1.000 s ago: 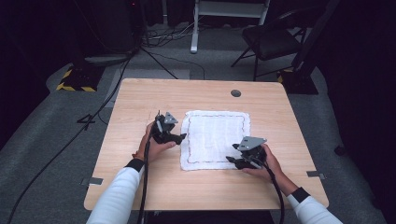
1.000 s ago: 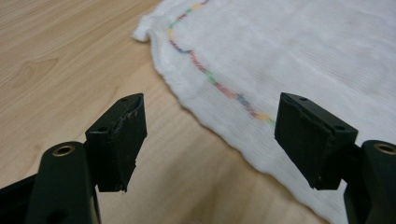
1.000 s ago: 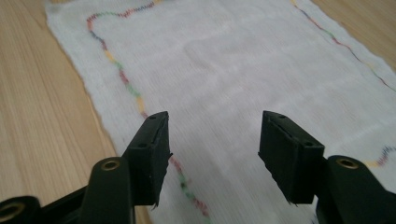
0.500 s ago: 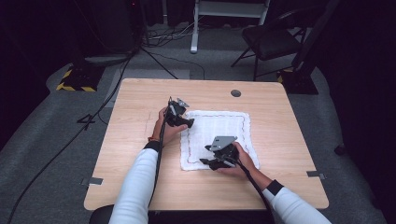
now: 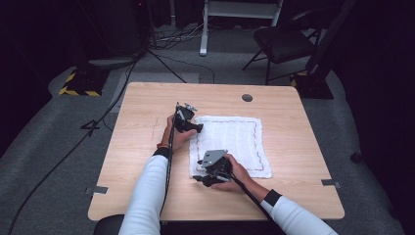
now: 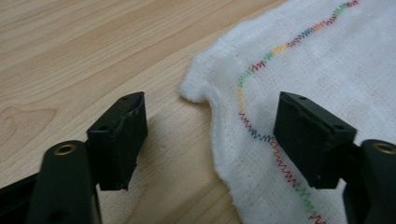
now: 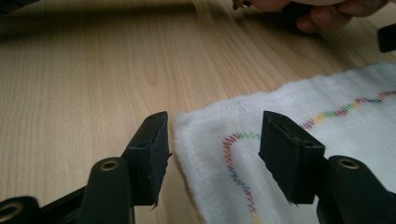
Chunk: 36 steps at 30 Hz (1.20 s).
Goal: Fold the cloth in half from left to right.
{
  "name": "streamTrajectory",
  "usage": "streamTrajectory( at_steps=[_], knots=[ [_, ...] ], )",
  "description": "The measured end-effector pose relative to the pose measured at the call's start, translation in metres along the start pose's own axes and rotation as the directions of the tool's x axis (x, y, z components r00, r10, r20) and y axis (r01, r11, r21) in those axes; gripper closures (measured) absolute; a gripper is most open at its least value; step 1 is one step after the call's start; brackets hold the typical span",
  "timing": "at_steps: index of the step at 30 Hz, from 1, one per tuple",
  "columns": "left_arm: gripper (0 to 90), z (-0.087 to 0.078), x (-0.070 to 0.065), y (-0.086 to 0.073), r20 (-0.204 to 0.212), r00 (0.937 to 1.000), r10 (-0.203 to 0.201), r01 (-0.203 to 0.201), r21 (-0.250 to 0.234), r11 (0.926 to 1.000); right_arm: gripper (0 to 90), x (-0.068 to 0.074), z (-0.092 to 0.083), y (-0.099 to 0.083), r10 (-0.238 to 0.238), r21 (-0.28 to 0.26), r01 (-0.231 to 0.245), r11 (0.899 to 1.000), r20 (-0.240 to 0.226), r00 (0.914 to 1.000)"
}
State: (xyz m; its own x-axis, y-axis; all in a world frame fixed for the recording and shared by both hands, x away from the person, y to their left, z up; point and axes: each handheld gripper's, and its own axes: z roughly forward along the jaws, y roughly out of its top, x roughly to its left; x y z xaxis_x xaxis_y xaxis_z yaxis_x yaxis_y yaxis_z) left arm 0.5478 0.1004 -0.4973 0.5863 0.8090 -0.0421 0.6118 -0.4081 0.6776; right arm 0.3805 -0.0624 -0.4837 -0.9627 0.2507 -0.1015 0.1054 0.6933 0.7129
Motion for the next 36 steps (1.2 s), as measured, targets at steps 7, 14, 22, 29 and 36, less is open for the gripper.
streamTrajectory(
  at_steps=[7, 14, 22, 29, 36],
  knots=[
    [52.2, -0.004, -0.001, 0.0, 0.043, 0.9983, 0.039, -0.039, 0.001, 0.9992, 44.2, 0.01, 0.017, 0.005, -0.008, 0.035, 0.008, 0.999, 0.004, 1.0],
    [72.0, -0.005, -0.002, 0.002, 0.092, 0.9939, 0.06, -0.061, 0.014, 0.998, 59.4, 0.005, 0.019, 0.005, 0.036, 0.024, -0.037, 0.999, 0.062, 0.9975],
    [82.5, -0.006, -0.002, 0.003, 0.098, 0.9913, 0.088, -0.09, 0.022, 0.9957, 84.4, 0.0, 0.02, 0.003, 0.048, 0.021, -0.051, 0.998, 0.109, 0.9929],
    [84.0, -0.02, 0.008, -0.003, 0.084, 0.9924, 0.09, -0.092, 0.013, 0.9957, 85.4, 0.004, 0.018, 0.008, 0.025, 0.027, -0.028, 0.999, 0.115, 0.9931],
    [84.1, -0.05, 0.017, -0.006, 0.066, 0.9928, 0.099, -0.099, -0.01, 0.995, 85.8, 0.014, 0.018, 0.023, -0.011, -0.001, 0.011, 1.0, 0.113, 0.9936]
  ],
)
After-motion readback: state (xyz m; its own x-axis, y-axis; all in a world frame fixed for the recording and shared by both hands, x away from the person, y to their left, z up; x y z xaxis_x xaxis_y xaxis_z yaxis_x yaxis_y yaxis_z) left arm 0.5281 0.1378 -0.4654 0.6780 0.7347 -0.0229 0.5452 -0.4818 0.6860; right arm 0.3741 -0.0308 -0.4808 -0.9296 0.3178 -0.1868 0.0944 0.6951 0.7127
